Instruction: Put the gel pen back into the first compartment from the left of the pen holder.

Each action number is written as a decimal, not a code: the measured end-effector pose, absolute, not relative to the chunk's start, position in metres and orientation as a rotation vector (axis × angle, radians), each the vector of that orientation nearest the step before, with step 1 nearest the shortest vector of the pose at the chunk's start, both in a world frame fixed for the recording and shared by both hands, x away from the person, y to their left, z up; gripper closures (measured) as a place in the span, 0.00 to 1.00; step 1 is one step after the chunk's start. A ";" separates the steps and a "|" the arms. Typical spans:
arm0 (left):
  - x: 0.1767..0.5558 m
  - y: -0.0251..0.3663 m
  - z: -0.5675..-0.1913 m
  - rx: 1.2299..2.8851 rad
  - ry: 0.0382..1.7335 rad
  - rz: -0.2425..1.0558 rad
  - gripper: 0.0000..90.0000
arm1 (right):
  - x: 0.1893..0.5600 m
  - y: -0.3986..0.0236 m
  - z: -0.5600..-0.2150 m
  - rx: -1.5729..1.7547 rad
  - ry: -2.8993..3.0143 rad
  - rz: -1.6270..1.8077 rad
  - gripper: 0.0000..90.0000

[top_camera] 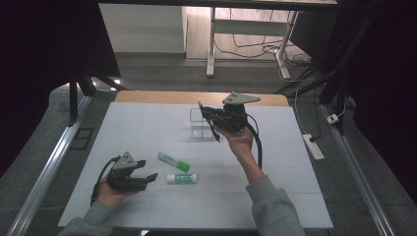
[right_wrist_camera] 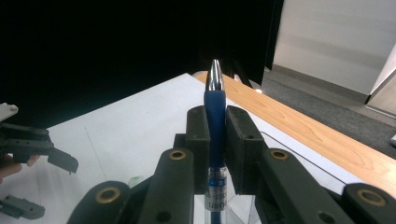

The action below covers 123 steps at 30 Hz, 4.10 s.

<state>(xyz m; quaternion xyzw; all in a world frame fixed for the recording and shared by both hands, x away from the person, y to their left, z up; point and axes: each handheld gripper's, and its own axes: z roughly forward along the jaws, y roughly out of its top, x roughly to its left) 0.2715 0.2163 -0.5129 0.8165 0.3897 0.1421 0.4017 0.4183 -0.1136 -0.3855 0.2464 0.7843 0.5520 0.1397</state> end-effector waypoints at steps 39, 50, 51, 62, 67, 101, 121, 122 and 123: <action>0.273 0.216 -0.514 2.069 0.983 0.347 0.34 | 0.461 -0.086 -0.381 0.767 2.210 1.687 0.88; 0.273 0.215 -0.514 2.068 0.979 0.346 0.33 | 0.475 -0.079 -0.380 0.789 2.186 1.685 0.88; 0.273 0.215 -0.514 2.070 0.978 0.345 0.33 | 0.477 -0.078 -0.381 0.789 2.184 1.685 0.88; 0.273 0.216 -0.514 2.066 0.980 0.343 0.33 | 0.498 -0.069 -0.393 0.826 2.161 1.716 0.88; 0.273 0.216 -0.514 2.066 0.979 0.343 0.33 | 0.505 -0.067 -0.395 0.838 2.153 1.721 0.88; 0.274 0.213 -0.516 2.092 0.981 0.362 0.33 | 0.491 -0.084 -0.399 0.869 2.220 1.689 0.52; 0.274 0.213 -0.516 2.100 0.986 0.373 0.33 | 0.441 -0.121 -0.403 0.793 2.267 1.654 0.52; 0.274 0.213 -0.516 2.101 0.986 0.373 0.33 | 0.438 -0.123 -0.404 0.791 2.272 1.650 0.52; 0.274 0.213 -0.516 2.101 0.986 0.373 0.33 | 0.435 -0.126 -0.404 0.792 2.273 1.648 0.52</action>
